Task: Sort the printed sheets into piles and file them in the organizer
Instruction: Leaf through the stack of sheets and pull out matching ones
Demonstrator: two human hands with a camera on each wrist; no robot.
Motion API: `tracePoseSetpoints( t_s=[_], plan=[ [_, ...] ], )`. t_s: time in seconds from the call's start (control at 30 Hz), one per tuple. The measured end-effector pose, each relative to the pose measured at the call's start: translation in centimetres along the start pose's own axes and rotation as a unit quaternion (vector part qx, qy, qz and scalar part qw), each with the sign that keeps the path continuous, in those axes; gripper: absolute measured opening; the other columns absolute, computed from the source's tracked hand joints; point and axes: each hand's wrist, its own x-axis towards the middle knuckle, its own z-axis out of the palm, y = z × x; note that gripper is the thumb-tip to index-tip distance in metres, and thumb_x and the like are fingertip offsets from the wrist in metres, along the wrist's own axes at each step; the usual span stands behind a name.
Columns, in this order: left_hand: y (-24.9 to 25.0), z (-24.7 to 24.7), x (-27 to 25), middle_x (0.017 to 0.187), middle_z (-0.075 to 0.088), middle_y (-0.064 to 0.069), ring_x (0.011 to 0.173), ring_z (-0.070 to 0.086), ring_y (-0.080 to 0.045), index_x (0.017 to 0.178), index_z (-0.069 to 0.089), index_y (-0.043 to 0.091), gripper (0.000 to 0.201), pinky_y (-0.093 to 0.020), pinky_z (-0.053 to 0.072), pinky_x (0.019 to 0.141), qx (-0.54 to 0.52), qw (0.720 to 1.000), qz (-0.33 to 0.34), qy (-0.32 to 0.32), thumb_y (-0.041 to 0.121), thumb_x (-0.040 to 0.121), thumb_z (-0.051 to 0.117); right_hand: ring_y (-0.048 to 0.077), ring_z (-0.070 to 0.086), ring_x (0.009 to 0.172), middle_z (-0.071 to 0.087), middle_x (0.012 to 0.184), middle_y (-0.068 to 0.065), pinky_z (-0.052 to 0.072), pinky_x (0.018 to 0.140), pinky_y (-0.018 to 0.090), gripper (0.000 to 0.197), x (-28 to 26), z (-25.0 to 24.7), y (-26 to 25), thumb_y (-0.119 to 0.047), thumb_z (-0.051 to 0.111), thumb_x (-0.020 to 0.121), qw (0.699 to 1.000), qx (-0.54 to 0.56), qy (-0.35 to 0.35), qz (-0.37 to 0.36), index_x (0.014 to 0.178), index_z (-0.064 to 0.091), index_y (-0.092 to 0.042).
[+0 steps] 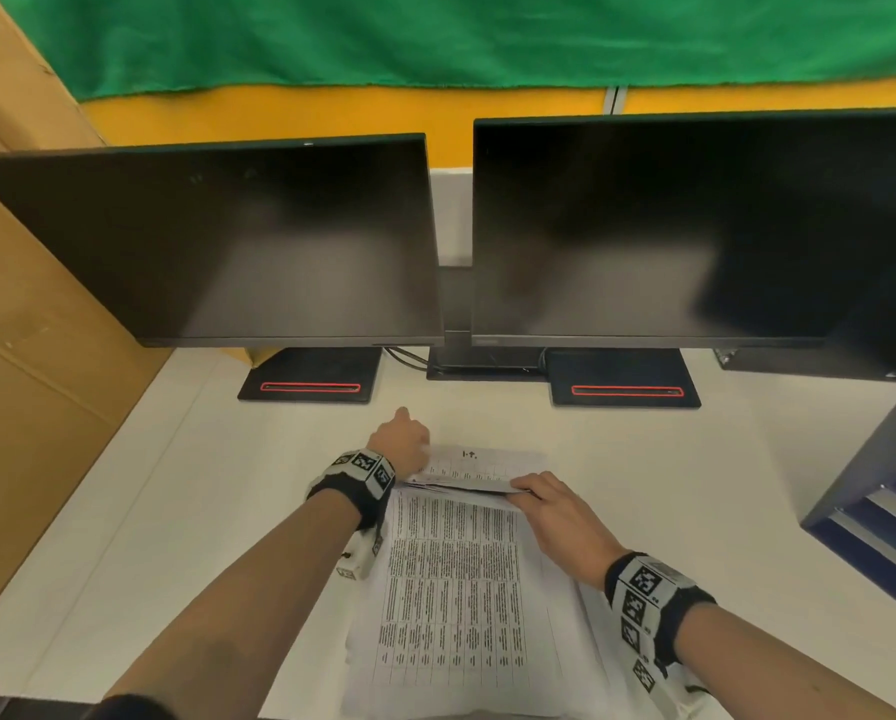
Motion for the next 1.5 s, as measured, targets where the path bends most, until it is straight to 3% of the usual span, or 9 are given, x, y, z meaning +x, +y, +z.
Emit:
tracePoseSetpoints(
  t_s=[0.27, 0.43, 0.63, 0.83, 0.93, 1.0, 1.1, 1.27, 1.5],
  plan=[
    [-1.0, -0.5, -0.4, 0.092, 0.047, -0.002, 0.083, 0.051, -0.020, 0.083, 0.058, 0.011, 0.024, -0.026, 0.034, 0.072, -0.043, 0.993, 0.084, 0.068, 0.032, 0.093, 0.053, 0.023, 0.053, 0.101, 0.061, 0.107, 0.007, 0.047, 0.090, 0.035, 0.027, 1.5, 0.1, 1.3, -0.001, 0.050, 0.091, 0.998, 0.042, -0.016, 0.032, 0.113, 0.062, -0.009],
    [-0.2, -0.5, -3.2, 0.121, 0.041, 0.000, 0.102, 0.050, -0.013, 0.122, 0.052, 0.025, 0.035, -0.026, 0.040, 0.089, -0.183, 0.960, 0.130, 0.169, 0.045, 0.096, 0.041, 0.023, 0.053, 0.099, 0.059, 0.103, 0.006, 0.040, 0.083, 0.028, 0.023, 3.2, -0.8, 2.1, -0.017, 0.044, 0.098, 0.986, 0.111, -0.028, 0.119, 0.109, 0.064, -0.010],
    [1.2, 1.8, -4.9, 0.119, 0.042, 0.002, 0.108, 0.038, -0.013, 0.109, 0.061, 0.031, 0.030, -0.032, 0.033, 0.093, 0.088, 0.936, 0.296, 0.169, 0.050, 0.086, 0.054, 0.018, 0.052, 0.104, 0.047, 0.119, 0.001, 0.044, 0.095, 0.033, 0.023, 2.3, 0.0, 2.2, -0.020, 0.052, 0.094, 0.982, 0.148, -0.015, 0.114, 0.109, 0.068, -0.016],
    [-0.7, 0.8, -4.4, 0.097, 0.066, 0.003, 0.082, 0.056, -0.014, 0.096, 0.064, 0.019, 0.019, -0.029, 0.045, 0.075, 0.002, 0.985, 0.165, 0.058, 0.035, 0.088, 0.056, 0.015, 0.035, 0.115, 0.047, 0.121, -0.002, 0.016, 0.101, 0.039, 0.011, 0.6, 0.3, 2.8, -0.032, 0.062, 0.087, 0.980, 0.059, 0.072, 0.174, 0.090, 0.071, -0.029],
    [-2.8, 0.3, -4.0, 0.094, 0.070, 0.005, 0.083, 0.063, -0.012, 0.096, 0.069, 0.017, 0.015, -0.023, 0.048, 0.073, -0.221, 0.970, 0.097, 0.029, 0.025, 0.083, 0.069, 0.019, 0.057, 0.106, 0.064, 0.108, -0.001, 0.035, 0.105, 0.045, 0.032, 0.7, -1.4, 4.0, -0.047, 0.071, 0.075, 0.877, 0.375, 0.055, 0.294, 0.092, 0.071, -0.020],
    [-2.9, 0.2, -4.4, 0.097, 0.073, -0.001, 0.087, 0.069, -0.016, 0.101, 0.068, 0.011, 0.017, -0.026, 0.056, 0.073, -0.429, 0.901, 0.071, -0.008, 0.015, 0.084, 0.069, 0.032, 0.066, 0.100, 0.071, 0.104, 0.013, 0.047, 0.096, 0.054, 0.032, 0.6, -3.1, 4.5, -0.036, 0.076, 0.075, 0.761, 0.553, 0.086, 0.330, 0.093, 0.071, -0.010],
    [-2.1, 0.7, -4.6, 0.106, 0.071, -0.015, 0.094, 0.070, -0.027, 0.113, 0.062, 0.006, 0.024, -0.036, 0.058, 0.078, -0.577, 0.816, 0.017, -0.011, 0.011, 0.090, 0.061, 0.033, 0.067, 0.101, 0.069, 0.111, 0.017, 0.050, 0.094, 0.049, 0.025, 0.3, -4.7, 4.4, -0.012, 0.066, 0.085, 0.665, 0.664, 0.052, 0.337, 0.109, 0.066, -0.007],
    [1.0, -1.2, -3.5, 0.117, 0.064, 0.000, 0.108, 0.062, -0.019, 0.127, 0.048, 0.017, 0.033, -0.037, 0.047, 0.093, -0.555, 0.829, -0.003, 0.065, 0.029, 0.096, 0.049, 0.035, 0.062, 0.111, 0.065, 0.120, 0.019, 0.043, 0.102, 0.051, 0.037, 1.6, -5.7, 4.4, -0.005, 0.060, 0.087, 0.641, 0.681, -0.061, 0.348, 0.123, 0.057, -0.001],
    [7.8, -9.9, -3.6, 0.100, 0.059, 0.011, 0.085, 0.064, -0.003, 0.115, 0.034, 0.022, 0.019, -0.018, 0.053, 0.066, -0.514, 0.808, 0.113, 0.266, 0.022, 0.099, 0.044, 0.026, 0.065, 0.107, 0.068, 0.116, 0.011, 0.050, 0.094, 0.043, 0.032, 7.0, -15.7, 2.8, -0.007, 0.056, 0.090, 0.641, 0.692, 0.164, 0.288, 0.122, 0.059, -0.005]
  ],
)
